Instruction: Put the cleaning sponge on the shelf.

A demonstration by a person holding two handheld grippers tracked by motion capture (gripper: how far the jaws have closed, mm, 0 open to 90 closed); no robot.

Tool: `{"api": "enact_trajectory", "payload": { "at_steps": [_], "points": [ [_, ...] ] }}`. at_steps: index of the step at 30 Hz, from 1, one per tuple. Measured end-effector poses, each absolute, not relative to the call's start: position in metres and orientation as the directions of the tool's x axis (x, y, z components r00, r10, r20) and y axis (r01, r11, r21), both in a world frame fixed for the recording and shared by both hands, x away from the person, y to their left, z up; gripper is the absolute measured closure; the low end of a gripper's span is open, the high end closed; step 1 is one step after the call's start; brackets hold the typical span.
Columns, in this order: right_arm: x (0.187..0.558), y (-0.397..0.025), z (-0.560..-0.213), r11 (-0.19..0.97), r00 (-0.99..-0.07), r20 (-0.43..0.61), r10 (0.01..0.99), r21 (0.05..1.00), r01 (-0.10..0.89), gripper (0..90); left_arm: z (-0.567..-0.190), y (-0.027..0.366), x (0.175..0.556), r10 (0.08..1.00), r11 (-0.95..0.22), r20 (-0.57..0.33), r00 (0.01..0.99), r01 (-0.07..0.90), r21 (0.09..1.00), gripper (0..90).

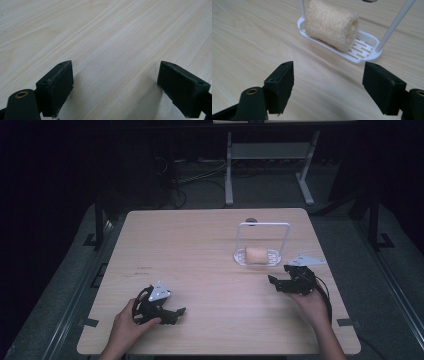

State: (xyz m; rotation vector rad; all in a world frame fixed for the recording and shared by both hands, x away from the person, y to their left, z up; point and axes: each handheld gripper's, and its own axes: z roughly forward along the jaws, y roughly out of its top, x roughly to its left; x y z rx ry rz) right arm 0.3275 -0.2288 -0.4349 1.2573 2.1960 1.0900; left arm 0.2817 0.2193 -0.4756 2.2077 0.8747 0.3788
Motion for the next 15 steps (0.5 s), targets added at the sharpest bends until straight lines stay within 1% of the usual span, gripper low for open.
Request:
{"api": "enact_trajectory", "payload": {
  "at_steps": [2,8,12,15],
  "points": [
    [0.323,-0.23,-0.436,0.299,-0.523,0.044,0.851,0.778,0.553,21.5,-0.476,0.219,0.282,0.687,-0.51,0.007,0.727,0.476,0.717,12.8],
    [0.311,-0.233,-0.44,0.304,-0.521,0.043,0.853,0.77,0.561,16.7,-0.476,0.219,0.282,0.687,-0.51,0.007,0.727,0.476,0.716,12.8],
    [0.302,-0.236,-0.444,0.291,-0.52,0.062,0.852,0.77,0.568,14.6,-0.476,0.219,0.282,0.687,-0.51,0.007,0.727,0.476,0.717,12.8],
    [0.293,-0.239,-0.448,0.295,-0.515,0.048,0.856,0.771,0.564,14.1,-0.476,0.219,0.282,0.687,-0.511,0.007,0.727,0.475,0.716,12.8]
  ]
}}
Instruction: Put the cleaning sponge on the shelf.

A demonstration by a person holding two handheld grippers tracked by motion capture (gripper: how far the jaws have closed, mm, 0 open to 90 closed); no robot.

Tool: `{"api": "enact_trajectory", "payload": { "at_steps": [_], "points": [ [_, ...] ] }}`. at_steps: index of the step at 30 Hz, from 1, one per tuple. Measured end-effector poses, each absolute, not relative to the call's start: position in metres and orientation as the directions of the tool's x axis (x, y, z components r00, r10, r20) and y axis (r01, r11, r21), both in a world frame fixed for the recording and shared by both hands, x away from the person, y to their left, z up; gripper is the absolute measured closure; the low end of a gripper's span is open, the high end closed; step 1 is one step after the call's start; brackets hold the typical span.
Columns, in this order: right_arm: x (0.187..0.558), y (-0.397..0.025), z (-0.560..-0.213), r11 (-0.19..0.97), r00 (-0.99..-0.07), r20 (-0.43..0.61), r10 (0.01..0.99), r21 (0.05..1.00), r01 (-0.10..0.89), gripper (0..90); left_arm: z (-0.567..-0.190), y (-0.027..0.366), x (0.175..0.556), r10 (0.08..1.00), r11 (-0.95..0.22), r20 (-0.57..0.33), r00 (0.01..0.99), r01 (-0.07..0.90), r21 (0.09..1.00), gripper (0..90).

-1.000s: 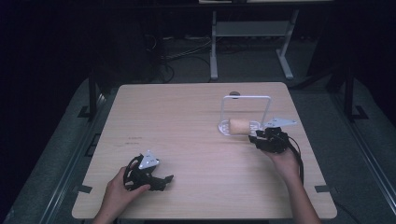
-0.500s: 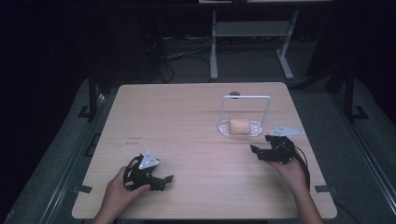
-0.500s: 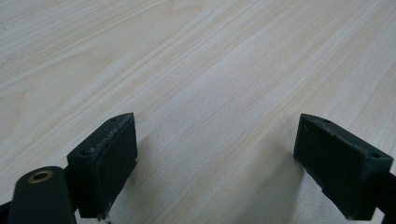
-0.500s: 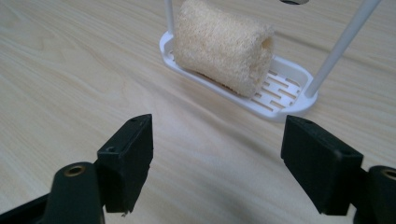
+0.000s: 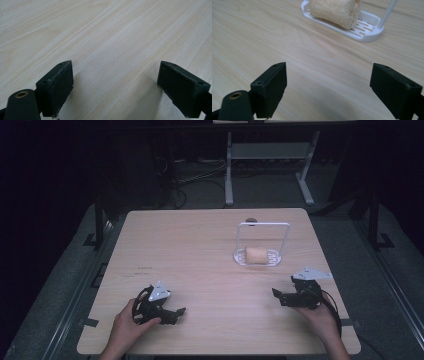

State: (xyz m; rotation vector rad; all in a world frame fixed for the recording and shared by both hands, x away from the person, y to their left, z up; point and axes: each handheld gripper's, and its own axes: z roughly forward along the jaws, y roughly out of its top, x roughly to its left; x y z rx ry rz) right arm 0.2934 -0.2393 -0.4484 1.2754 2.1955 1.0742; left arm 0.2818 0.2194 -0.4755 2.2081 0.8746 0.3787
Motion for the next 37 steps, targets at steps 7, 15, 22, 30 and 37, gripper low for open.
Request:
{"api": "enact_trajectory", "payload": {
  "at_steps": [7,15,22,30,37],
  "points": [
    [0.28,-0.243,-0.46,0.302,-0.507,0.038,0.861,0.763,0.572,13.3,-0.476,0.219,0.282,0.687,-0.511,0.007,0.727,0.476,0.716,12.8],
    [0.273,-0.248,-0.472,0.296,-0.484,0.033,0.874,0.755,0.585,13.3,-0.476,0.219,0.282,0.687,-0.51,0.007,0.727,0.476,0.716,12.8],
    [0.271,-0.246,-0.481,0.343,-0.486,-0.018,0.874,0.731,0.59,13.3,-0.476,0.219,0.282,0.687,-0.51,0.007,0.726,0.476,0.717,12.8],
    [0.273,-0.249,-0.482,0.329,-0.498,0.026,0.867,0.721,0.61,13.0,-0.476,0.219,0.282,0.687,-0.511,0.007,0.727,0.475,0.716,12.8],
    [0.273,-0.249,-0.482,0.329,-0.499,0.026,0.866,0.721,0.61,12.9,-0.476,0.219,0.282,0.687,-0.511,0.007,0.727,0.476,0.716,12.8]
  ]
}}
